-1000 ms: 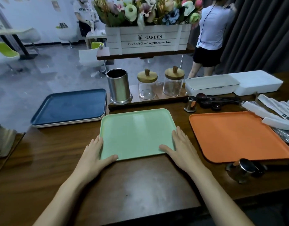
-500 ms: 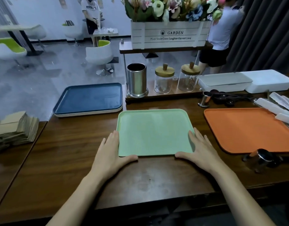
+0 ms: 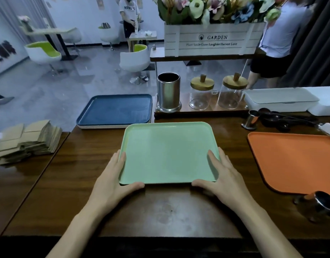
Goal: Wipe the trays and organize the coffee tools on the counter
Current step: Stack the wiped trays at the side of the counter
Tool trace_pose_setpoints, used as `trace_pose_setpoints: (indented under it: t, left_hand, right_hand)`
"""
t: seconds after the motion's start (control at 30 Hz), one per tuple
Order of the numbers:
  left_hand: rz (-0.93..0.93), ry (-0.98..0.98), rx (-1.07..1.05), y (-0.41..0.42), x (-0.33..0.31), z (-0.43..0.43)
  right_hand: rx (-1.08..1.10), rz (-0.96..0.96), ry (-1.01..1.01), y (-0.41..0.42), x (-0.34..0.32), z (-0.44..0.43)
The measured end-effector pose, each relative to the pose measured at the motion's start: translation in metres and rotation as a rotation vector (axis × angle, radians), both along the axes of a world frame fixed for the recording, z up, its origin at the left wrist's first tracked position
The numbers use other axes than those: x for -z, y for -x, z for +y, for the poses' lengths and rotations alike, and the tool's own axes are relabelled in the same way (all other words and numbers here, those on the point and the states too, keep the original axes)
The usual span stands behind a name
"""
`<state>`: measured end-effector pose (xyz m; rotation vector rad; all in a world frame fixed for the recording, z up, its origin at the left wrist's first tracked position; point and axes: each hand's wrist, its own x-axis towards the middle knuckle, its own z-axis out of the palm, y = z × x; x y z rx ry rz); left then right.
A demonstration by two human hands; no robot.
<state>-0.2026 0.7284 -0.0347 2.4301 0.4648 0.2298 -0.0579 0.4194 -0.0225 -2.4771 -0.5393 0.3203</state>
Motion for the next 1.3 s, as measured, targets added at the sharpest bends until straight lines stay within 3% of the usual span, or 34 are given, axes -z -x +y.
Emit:
trace_pose_setpoints:
  t: [0.47,0.83,1.3]
  left_hand:
    - [-0.030,0.085,-0.178,0.052,-0.021,0.128]
    - [-0.051,0.116,-0.110,-0.017,-0.039,0.225]
    - [0.011,0.150,-0.005,-0.106,-0.032,0.289]
  right_hand:
    - [-0.171,-0.029,-0.067,0.000,-0.005,0.158]
    - [-0.092,-0.024,-0.108,-0.046,-0.023,0.252]
    - [0.010,-0.051,-0.068,-0.100,-0.027,0.300]
